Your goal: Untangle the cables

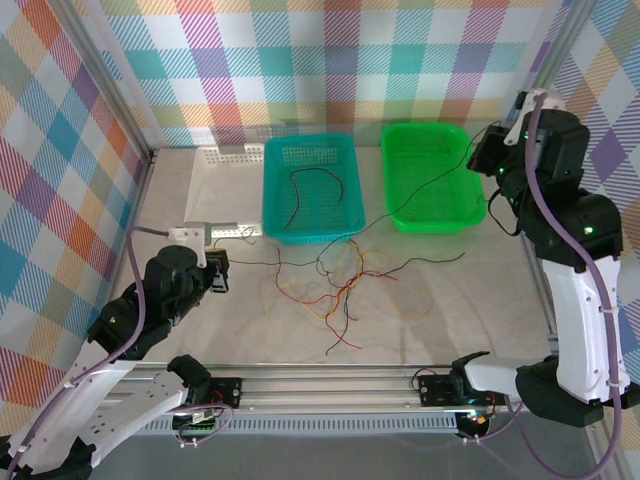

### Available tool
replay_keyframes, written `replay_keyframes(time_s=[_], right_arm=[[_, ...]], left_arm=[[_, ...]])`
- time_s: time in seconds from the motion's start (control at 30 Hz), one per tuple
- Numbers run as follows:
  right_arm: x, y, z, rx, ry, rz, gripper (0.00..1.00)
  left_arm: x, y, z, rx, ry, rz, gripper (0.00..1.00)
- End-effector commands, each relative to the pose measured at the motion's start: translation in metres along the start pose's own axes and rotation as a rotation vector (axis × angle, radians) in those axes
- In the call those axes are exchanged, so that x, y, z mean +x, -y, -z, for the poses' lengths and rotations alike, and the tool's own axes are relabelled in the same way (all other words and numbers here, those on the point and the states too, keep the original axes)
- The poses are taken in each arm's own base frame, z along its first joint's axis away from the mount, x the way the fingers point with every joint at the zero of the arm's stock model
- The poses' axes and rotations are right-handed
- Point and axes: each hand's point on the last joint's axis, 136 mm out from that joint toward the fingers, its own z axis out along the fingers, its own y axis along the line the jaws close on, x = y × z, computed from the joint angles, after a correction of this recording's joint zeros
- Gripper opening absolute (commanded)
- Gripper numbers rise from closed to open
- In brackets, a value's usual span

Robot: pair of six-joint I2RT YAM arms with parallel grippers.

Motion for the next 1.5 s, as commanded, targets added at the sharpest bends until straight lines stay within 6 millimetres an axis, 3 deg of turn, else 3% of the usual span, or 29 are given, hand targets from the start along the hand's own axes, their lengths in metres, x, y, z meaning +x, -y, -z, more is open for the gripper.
replay_keyframes(time_s=[0.0,0.23,0.33,0.4,0.6,0.77,0.9,1.07,1.23,1.37,1.47], right_arm=[[-0.023,0.028,0.022,0.127,0.075,0.044,0.0],[-0.058,0.049,0.066,0.168,0.215,-0.017,0.0],[-0.053,0.035,0.063,0.08,0.186,-0.025,0.0],[-0.055,0.036,0.067,0.077,0.19,-0.037,0.0],[-0.071,0.061,0.113,0.103,0.298,-0.13,0.0],[-0.078,0.093,0.163,0.143,0.421,-0.195,0.0],[-0.08,0.096,0.177,0.115,0.442,-0.183,0.0],[-0.083,0.115,0.199,0.151,0.501,-0.193,0.0],[-0.082,0.123,0.206,0.168,0.517,-0.195,0.0],[-0.086,0.147,0.236,0.21,0.613,-0.239,0.0],[-0.085,0.146,0.236,0.204,0.608,-0.19,0.0]], left_arm=[[0.009,-0.023,-0.003,-0.105,-0.015,-0.018,0.0],[0.01,-0.041,0.0,-0.19,0.001,-0.016,0.0],[0.009,-0.042,0.0,-0.192,0.007,-0.016,0.0],[0.009,-0.044,0.0,-0.211,0.002,-0.024,0.0],[0.011,-0.054,0.001,-0.256,0.01,-0.008,0.0],[0.013,-0.055,-0.002,-0.263,-0.003,0.0,0.0],[0.012,-0.055,-0.004,-0.264,-0.009,0.004,0.0],[0.013,-0.059,-0.004,-0.278,-0.009,0.01,0.0],[0.015,-0.061,-0.006,-0.298,-0.021,0.007,0.0],[0.015,-0.065,-0.005,-0.317,-0.018,0.011,0.0],[0.013,-0.067,-0.004,-0.317,-0.01,0.033,0.0]])
